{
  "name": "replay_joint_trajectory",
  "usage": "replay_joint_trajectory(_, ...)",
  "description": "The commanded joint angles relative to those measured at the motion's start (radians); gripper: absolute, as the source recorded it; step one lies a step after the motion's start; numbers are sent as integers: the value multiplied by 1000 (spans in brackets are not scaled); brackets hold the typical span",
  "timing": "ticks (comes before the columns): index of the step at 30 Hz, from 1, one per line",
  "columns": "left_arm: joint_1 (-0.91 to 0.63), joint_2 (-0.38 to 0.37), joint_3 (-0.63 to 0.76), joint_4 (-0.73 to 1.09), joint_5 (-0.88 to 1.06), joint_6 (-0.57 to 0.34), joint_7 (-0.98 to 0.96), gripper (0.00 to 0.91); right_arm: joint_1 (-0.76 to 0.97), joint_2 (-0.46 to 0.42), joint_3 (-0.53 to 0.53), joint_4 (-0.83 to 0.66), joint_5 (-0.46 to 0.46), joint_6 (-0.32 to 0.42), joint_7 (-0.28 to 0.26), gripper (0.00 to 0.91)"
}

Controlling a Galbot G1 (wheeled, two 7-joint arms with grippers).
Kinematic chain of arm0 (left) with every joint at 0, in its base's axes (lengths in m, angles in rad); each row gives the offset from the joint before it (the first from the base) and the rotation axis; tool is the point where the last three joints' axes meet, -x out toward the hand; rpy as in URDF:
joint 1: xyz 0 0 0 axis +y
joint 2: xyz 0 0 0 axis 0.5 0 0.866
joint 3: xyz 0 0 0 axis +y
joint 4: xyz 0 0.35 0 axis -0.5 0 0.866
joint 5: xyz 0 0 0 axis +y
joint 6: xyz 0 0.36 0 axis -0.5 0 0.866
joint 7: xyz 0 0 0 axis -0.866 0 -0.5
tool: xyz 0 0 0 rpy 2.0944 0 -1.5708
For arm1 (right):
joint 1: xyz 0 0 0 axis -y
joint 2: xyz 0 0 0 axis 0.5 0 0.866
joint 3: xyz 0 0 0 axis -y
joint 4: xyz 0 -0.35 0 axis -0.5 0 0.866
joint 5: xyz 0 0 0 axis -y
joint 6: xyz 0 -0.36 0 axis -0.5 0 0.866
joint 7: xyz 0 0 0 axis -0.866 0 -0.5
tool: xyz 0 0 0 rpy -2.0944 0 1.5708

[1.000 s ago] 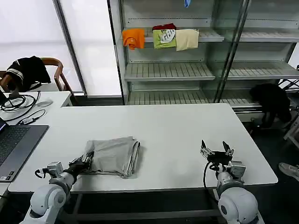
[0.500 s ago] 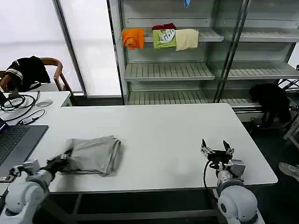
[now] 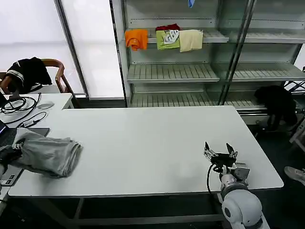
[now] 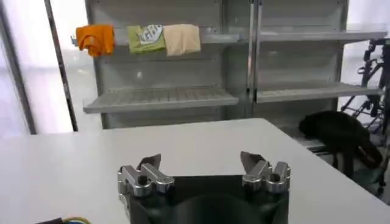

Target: Fold and organize the clothes.

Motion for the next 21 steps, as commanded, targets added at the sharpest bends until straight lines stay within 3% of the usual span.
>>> replay_joint_trajectory(1, 10, 17, -16, -64, 33, -3, 2, 0, -7, -1, 4, 2, 0, 0, 2, 907)
replay_joint_trajectory(7, 8, -75, 161, -344, 57, 35, -83, 0, -22, 3, 19, -5, -4, 4, 3, 907)
replay_joint_trajectory(9, -6, -110, 320, -520, 75, 44, -188, 0, -25, 8, 27, -16, -9, 6, 5, 907)
replay_joint_trajectory(12, -65, -178, 596, -610, 173, 45, -262, 0, -30, 19, 35, -17, -19, 3, 4, 907)
replay_joint_trajectory(16, -154, -256, 864, -532, 257, 46, -305, 0, -43, 50, 38, -25, -67, -12, 1, 907)
replay_joint_trajectory(21, -264, -396, 1048, -351, 341, 47, -305, 0, -60, 75, 38, -38, -107, -14, -2, 907)
